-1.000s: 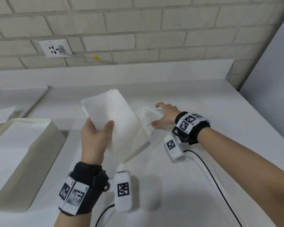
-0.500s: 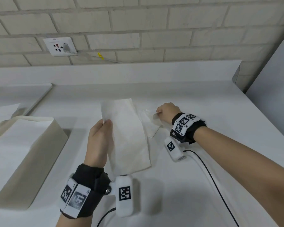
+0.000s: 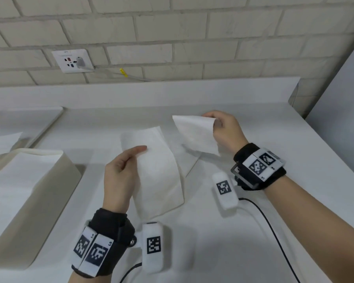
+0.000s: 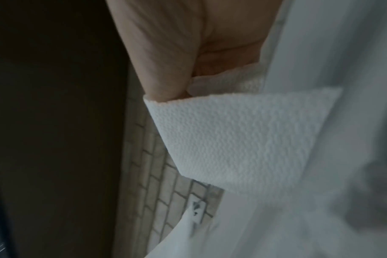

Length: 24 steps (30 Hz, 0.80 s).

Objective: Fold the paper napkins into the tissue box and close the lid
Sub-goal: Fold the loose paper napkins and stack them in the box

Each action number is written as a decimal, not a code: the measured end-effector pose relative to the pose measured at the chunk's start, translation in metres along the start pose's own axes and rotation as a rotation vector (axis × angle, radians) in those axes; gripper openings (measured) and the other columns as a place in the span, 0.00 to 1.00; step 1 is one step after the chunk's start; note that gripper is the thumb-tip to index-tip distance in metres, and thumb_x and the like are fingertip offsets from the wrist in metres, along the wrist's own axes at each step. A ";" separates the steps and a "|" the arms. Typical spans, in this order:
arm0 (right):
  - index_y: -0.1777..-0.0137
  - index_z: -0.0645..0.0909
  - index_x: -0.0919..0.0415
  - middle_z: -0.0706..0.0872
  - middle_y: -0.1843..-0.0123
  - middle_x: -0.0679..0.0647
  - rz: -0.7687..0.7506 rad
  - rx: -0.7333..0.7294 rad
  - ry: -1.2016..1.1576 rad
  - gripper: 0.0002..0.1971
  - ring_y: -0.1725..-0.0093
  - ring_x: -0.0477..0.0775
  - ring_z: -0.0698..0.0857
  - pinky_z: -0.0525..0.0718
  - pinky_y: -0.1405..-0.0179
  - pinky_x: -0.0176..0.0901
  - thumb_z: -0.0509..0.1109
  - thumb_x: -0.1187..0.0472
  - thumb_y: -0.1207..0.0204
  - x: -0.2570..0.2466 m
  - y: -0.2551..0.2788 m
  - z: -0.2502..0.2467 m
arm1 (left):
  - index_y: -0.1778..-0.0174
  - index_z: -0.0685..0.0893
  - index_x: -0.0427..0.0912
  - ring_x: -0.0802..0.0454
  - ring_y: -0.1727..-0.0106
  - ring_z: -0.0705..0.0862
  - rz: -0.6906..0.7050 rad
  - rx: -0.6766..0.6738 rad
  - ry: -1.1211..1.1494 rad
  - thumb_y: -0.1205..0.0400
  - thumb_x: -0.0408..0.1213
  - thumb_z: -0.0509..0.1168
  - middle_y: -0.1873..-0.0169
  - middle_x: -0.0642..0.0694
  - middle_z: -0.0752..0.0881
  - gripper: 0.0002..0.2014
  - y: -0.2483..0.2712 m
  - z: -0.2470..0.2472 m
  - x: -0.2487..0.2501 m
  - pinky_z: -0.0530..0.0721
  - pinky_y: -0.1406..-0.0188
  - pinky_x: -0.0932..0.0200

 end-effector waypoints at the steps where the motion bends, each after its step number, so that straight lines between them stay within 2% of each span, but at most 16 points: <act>1: 0.48 0.83 0.64 0.83 0.54 0.48 -0.056 -0.011 0.022 0.08 0.54 0.44 0.80 0.75 0.58 0.24 0.65 0.70 0.24 -0.008 0.005 -0.002 | 0.53 0.88 0.50 0.54 0.42 0.84 -0.017 0.008 0.021 0.16 0.22 0.53 0.50 0.55 0.89 0.21 0.000 0.002 0.002 0.78 0.37 0.59; 3: 0.50 0.82 0.63 0.84 0.57 0.48 -0.165 -0.022 0.106 0.06 0.57 0.46 0.81 0.76 0.58 0.26 0.67 0.69 0.25 -0.024 0.015 -0.001 | 0.52 0.87 0.47 0.60 0.39 0.82 -0.013 0.016 0.046 0.17 0.21 0.51 0.44 0.52 0.87 0.22 0.001 0.007 0.006 0.74 0.33 0.62; 4: 0.51 0.82 0.62 0.85 0.58 0.50 -0.207 -0.024 0.170 0.05 0.58 0.49 0.82 0.78 0.58 0.32 0.67 0.68 0.25 -0.031 0.021 0.000 | 0.49 0.87 0.47 0.65 0.40 0.81 0.008 0.011 0.044 0.17 0.23 0.52 0.42 0.52 0.86 0.20 0.002 0.010 0.009 0.73 0.34 0.68; 6: 0.53 0.82 0.59 0.87 0.60 0.52 -0.267 -0.033 0.347 0.05 0.59 0.55 0.83 0.80 0.60 0.45 0.65 0.65 0.25 -0.041 0.029 0.005 | 0.43 0.85 0.47 0.71 0.40 0.79 0.075 -0.001 0.020 0.16 0.37 0.58 0.40 0.54 0.85 0.12 0.007 0.017 0.018 0.72 0.40 0.78; 8: 0.52 0.82 0.57 0.86 0.59 0.50 -0.298 -0.076 0.498 0.06 0.57 0.55 0.83 0.77 0.63 0.44 0.63 0.62 0.23 -0.050 0.036 0.013 | 0.41 0.84 0.52 0.73 0.42 0.79 0.139 -0.066 -0.039 0.23 0.56 0.61 0.43 0.60 0.84 0.19 0.011 0.023 0.025 0.72 0.44 0.80; 10: 0.50 0.81 0.55 0.84 0.59 0.46 -0.302 -0.126 0.565 0.06 0.54 0.52 0.82 0.72 0.63 0.41 0.63 0.59 0.22 -0.055 0.039 0.019 | 0.40 0.83 0.55 0.77 0.49 0.78 0.179 -0.126 -0.135 0.26 0.62 0.64 0.47 0.64 0.82 0.23 0.017 0.029 0.031 0.71 0.50 0.82; 12: 0.49 0.81 0.54 0.82 0.58 0.45 -0.284 -0.155 0.576 0.06 0.52 0.51 0.81 0.70 0.62 0.40 0.64 0.57 0.22 -0.057 0.040 0.025 | 0.40 0.82 0.55 0.79 0.55 0.77 0.205 -0.144 -0.212 0.24 0.58 0.69 0.50 0.65 0.81 0.19 0.021 0.033 0.033 0.70 0.54 0.83; 15: 0.51 0.82 0.54 0.86 0.55 0.46 -0.271 -0.153 0.551 0.06 0.52 0.51 0.82 0.72 0.62 0.40 0.64 0.56 0.22 -0.057 0.039 0.028 | 0.44 0.82 0.58 0.85 0.50 0.75 0.227 -0.120 -0.256 0.21 0.44 0.70 0.52 0.68 0.79 0.11 0.020 0.034 0.027 0.69 0.52 0.85; 18: 0.55 0.83 0.55 0.85 0.59 0.46 -0.258 -0.147 0.451 0.04 0.55 0.51 0.83 0.78 0.60 0.42 0.68 0.57 0.25 -0.054 0.038 0.030 | 0.43 0.86 0.50 0.82 0.54 0.77 0.222 -0.083 -0.305 0.18 0.36 0.65 0.56 0.68 0.80 0.10 0.016 0.033 0.018 0.71 0.54 0.83; 20: 0.59 0.84 0.56 0.82 0.61 0.45 -0.286 -0.157 0.363 0.01 0.57 0.50 0.82 0.80 0.57 0.45 0.71 0.60 0.28 -0.051 0.038 0.031 | 0.44 0.88 0.47 0.80 0.57 0.79 0.216 -0.049 -0.295 0.16 0.35 0.63 0.57 0.67 0.81 0.10 0.012 0.031 0.015 0.72 0.56 0.81; 22: 0.61 0.84 0.57 0.81 0.61 0.45 -0.319 -0.175 0.279 0.03 0.58 0.47 0.81 0.79 0.55 0.44 0.74 0.65 0.31 -0.046 0.038 0.031 | 0.50 0.87 0.54 0.76 0.55 0.81 0.221 -0.017 -0.254 0.16 0.39 0.63 0.56 0.62 0.85 0.08 0.010 0.028 0.015 0.74 0.54 0.79; 24: 0.61 0.85 0.59 0.83 0.62 0.45 -0.302 -0.176 0.160 0.04 0.59 0.42 0.81 0.77 0.55 0.34 0.75 0.68 0.32 -0.039 0.039 0.029 | 0.52 0.85 0.57 0.69 0.49 0.84 0.210 0.019 -0.189 0.17 0.42 0.63 0.53 0.56 0.88 0.06 0.008 0.024 0.016 0.78 0.47 0.70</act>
Point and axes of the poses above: each hand's wrist, its own y-axis away from the middle knuckle, its own z-axis out of the palm, x = y × z, the point moved 1 cm from there along -y, towards the middle knuckle
